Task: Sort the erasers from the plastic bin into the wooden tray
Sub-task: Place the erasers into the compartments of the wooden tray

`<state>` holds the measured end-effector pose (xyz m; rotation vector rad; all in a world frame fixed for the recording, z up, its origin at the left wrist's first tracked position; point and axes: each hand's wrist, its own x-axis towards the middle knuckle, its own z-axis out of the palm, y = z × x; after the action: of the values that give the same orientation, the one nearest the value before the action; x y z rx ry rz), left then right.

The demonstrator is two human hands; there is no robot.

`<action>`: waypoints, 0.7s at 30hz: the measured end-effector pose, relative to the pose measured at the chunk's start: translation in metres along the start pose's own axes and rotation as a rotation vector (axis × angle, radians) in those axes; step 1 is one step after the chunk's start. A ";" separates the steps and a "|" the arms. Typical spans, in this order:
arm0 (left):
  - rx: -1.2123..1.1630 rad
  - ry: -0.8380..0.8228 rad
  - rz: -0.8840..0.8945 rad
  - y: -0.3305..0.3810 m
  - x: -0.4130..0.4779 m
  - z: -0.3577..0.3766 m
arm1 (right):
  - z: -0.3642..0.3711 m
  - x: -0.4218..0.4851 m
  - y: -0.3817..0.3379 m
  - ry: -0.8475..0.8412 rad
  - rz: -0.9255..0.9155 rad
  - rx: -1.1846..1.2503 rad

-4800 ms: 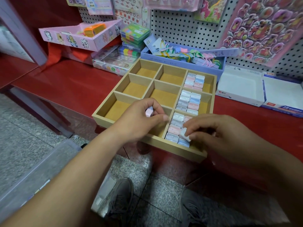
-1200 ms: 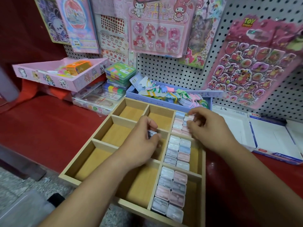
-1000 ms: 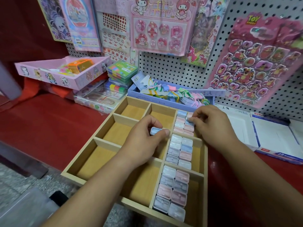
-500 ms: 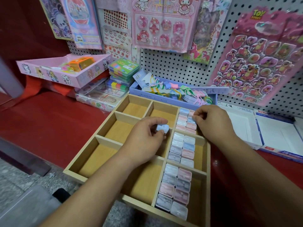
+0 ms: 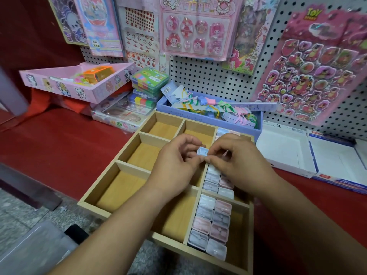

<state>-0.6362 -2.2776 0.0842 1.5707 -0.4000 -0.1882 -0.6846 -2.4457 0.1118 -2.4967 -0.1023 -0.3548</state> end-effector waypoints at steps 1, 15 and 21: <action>-0.001 0.004 -0.002 0.001 0.000 0.000 | 0.000 -0.001 0.000 -0.002 -0.003 -0.004; 1.056 0.045 0.105 0.011 -0.019 -0.050 | -0.002 0.035 0.036 0.083 0.259 -0.332; 1.174 -0.032 0.025 0.006 -0.023 -0.053 | -0.001 0.033 0.036 0.116 0.261 -0.267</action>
<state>-0.6392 -2.2199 0.0895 2.7117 -0.6036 0.0746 -0.6473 -2.4760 0.1013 -2.7000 0.3360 -0.4250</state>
